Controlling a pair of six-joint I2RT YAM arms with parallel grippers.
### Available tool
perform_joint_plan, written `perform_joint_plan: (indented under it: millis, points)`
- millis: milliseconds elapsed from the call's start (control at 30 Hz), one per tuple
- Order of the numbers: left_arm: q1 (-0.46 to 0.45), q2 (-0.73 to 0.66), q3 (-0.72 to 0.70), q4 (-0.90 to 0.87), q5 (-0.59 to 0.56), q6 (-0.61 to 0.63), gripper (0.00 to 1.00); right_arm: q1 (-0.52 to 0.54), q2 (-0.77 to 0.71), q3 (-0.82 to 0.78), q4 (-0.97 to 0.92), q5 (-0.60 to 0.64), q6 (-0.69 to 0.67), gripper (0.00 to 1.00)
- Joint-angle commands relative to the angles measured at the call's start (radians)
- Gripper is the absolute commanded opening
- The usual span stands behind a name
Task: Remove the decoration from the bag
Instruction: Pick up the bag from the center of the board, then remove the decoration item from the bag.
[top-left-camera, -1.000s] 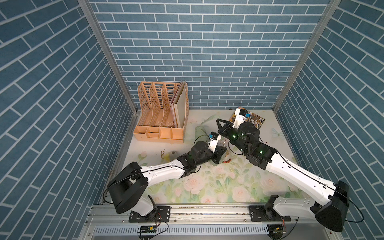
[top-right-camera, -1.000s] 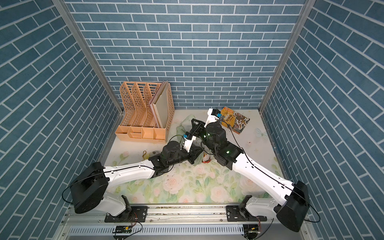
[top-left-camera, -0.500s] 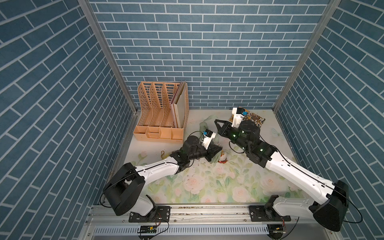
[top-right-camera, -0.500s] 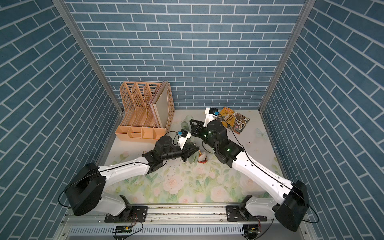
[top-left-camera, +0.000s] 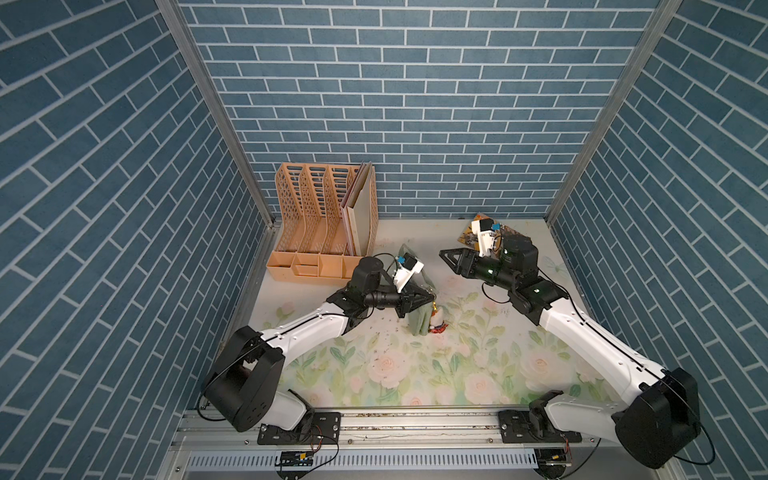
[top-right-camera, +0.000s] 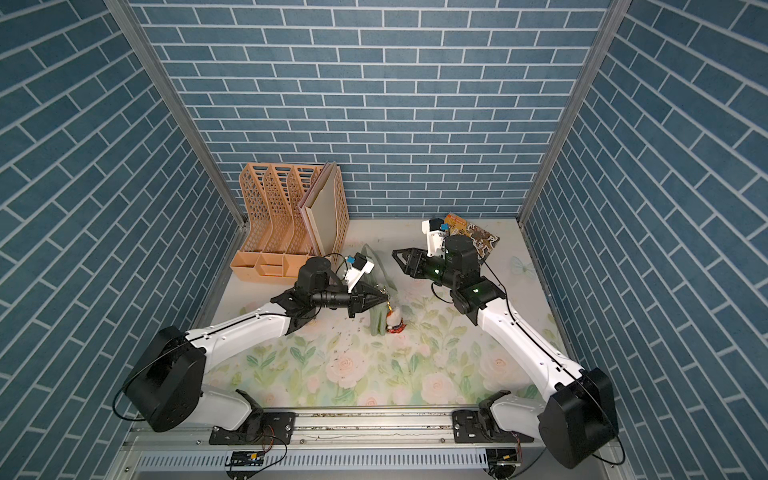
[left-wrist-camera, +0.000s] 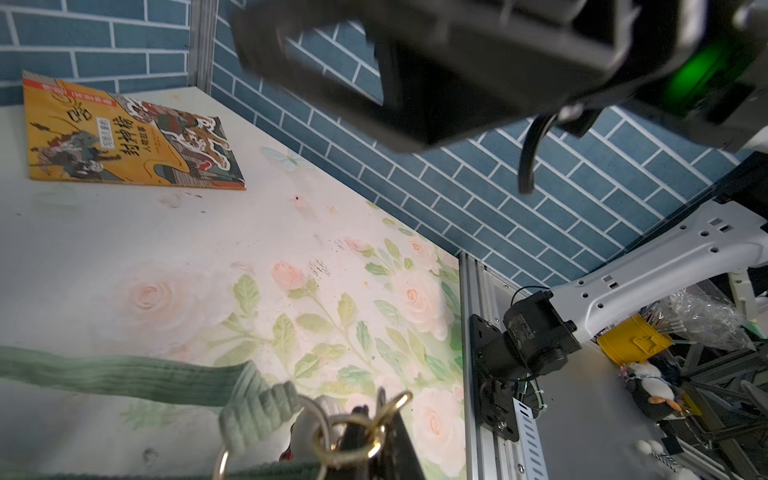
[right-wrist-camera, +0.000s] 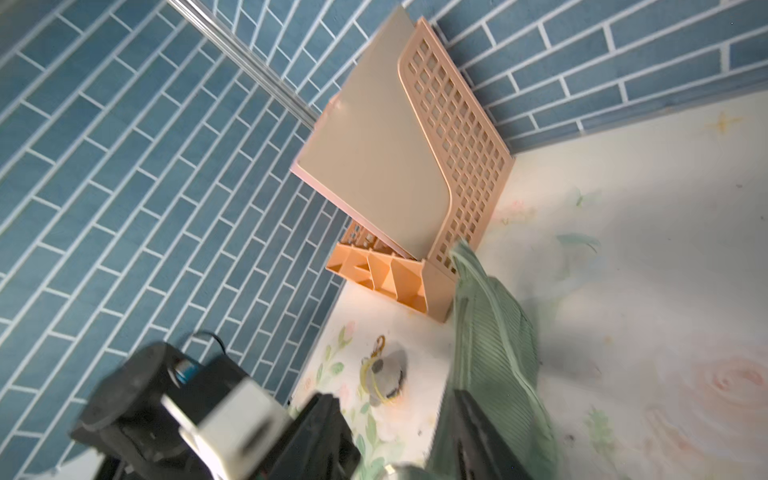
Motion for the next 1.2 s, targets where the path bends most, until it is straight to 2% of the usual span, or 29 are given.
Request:
perform_joint_plan:
  millis: [0,100,200,267,433,633,867,1167]
  points:
    - [0.032,-0.028,0.048,-0.045,0.084,0.085,0.0,-0.014,-0.06,-0.116,0.068,-0.142,-0.19,0.42]
    - [0.053,-0.034,0.063,-0.062,0.116,0.117,0.0,-0.013,-0.122,-0.286,0.247,-0.189,-0.225,0.34]
    - [0.071,-0.025,0.088,-0.106,0.15,0.154,0.0,-0.013,-0.172,-0.421,0.456,-0.261,-0.227,0.31]
    - [0.076,-0.018,0.104,-0.132,0.173,0.182,0.0,-0.012,-0.175,-0.455,0.524,-0.318,-0.241,0.32]
    - [0.081,-0.002,0.131,-0.182,0.225,0.232,0.0,-0.008,-0.116,-0.456,0.548,-0.4,-0.287,0.42]
    - [0.08,0.018,0.153,-0.205,0.279,0.244,0.0,0.019,-0.035,-0.427,0.595,-0.452,-0.287,0.46]
    - [0.081,0.013,0.151,-0.208,0.286,0.247,0.0,0.066,0.04,-0.384,0.602,-0.475,-0.287,0.45]
    - [0.08,0.009,0.149,-0.207,0.276,0.257,0.0,0.073,0.055,-0.376,0.596,-0.471,-0.261,0.34]
